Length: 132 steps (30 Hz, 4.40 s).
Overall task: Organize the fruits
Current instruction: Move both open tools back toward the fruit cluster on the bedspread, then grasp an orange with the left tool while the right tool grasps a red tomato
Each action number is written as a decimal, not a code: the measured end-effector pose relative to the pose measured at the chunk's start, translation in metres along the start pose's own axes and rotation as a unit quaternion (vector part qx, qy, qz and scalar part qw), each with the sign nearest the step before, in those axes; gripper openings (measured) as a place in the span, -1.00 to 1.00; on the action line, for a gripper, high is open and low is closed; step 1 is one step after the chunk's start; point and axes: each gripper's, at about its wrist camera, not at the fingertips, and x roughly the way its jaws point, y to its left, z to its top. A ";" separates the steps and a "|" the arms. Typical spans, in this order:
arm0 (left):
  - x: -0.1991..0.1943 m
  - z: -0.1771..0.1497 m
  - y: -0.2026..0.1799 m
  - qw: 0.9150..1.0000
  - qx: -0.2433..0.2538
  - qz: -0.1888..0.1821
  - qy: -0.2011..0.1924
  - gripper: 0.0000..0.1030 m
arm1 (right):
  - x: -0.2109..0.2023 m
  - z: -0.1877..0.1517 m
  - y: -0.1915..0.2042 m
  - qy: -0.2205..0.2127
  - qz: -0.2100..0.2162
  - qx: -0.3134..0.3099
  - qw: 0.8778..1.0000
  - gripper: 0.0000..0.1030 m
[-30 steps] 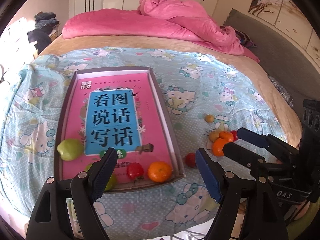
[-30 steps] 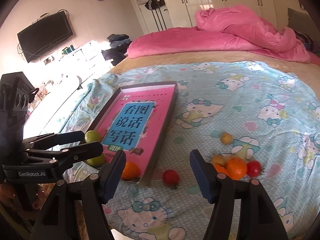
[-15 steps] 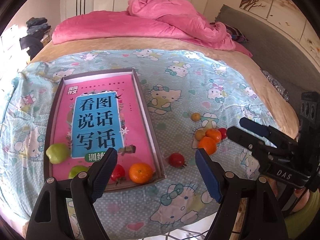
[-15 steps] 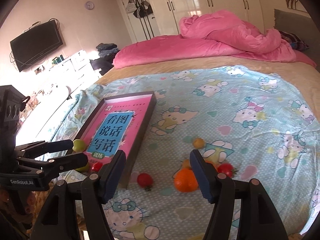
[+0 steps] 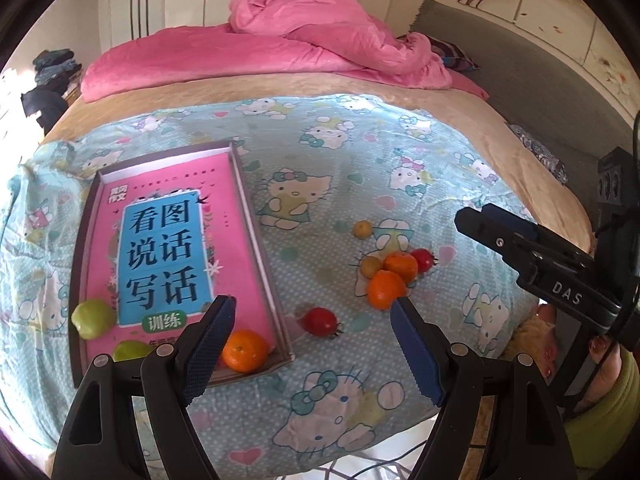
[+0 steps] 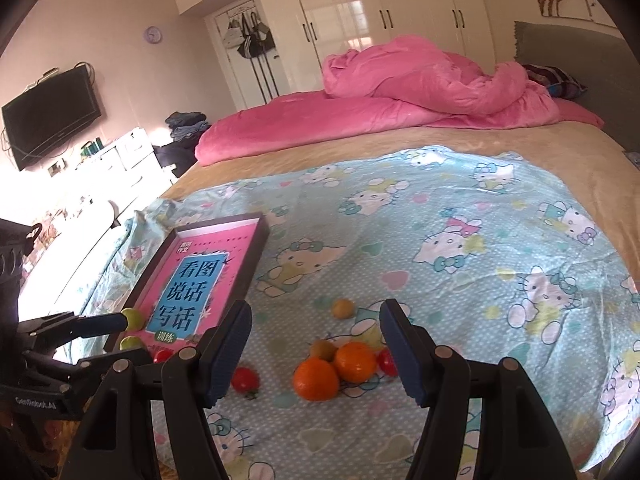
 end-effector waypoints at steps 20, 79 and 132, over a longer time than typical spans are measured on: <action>0.042 0.003 -0.043 0.998 0.043 -0.024 0.040 0.58 | 0.014 -0.008 -0.059 0.033 -0.055 0.030 0.998 0.28; 0.140 0.008 -0.050 0.988 -0.031 -0.077 0.134 0.55 | 0.111 -0.048 -0.055 0.153 -0.074 -0.115 0.979 -0.15; 0.091 0.010 -0.026 0.989 -0.064 -0.091 0.096 -0.12 | 0.063 -0.029 -0.056 0.081 0.024 -0.030 0.996 -0.38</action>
